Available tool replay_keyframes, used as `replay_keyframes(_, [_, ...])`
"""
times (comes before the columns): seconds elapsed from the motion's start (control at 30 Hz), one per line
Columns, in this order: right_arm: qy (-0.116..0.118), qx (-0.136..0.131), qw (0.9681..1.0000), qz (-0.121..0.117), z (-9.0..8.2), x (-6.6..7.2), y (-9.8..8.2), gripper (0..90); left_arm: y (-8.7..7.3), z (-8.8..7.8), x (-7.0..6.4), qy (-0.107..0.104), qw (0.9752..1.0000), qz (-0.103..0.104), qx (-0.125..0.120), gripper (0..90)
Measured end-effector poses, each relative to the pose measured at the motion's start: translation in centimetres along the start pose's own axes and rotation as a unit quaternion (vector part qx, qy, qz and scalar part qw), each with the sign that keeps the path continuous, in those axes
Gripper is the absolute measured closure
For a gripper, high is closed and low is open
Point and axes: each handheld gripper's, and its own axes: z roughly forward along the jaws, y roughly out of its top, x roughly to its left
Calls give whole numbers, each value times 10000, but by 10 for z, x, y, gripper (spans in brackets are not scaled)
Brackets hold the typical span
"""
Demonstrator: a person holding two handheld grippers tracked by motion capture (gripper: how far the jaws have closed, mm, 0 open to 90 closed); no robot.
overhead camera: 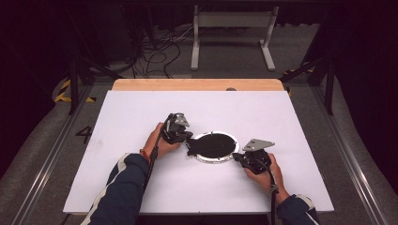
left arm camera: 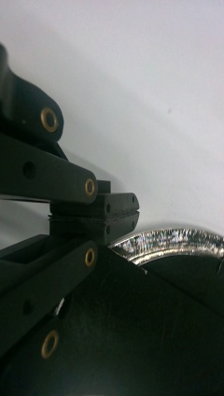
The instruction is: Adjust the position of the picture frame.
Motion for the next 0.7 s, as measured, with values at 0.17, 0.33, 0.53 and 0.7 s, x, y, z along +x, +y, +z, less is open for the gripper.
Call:
replay_keyframes(0.17, [-31,3,10000,91,-1,-1,-1,900,-10,-6,-11,-162,9997,182,-86,900])
replay_keyframes(0.33, [-46,5,9999,129,-1,-2,-1,900,-18,-12,-26,-222,9993,278,-95,900])
replay_keyframes(0.53, [-71,-1,9997,247,-1,-3,-1,900,-28,-17,-39,-163,9991,329,-231,900])
replay_keyframes(0.7, [16,-22,9989,475,-1,-4,-2,900,-34,-19,-47,-385,9984,253,-324,900])
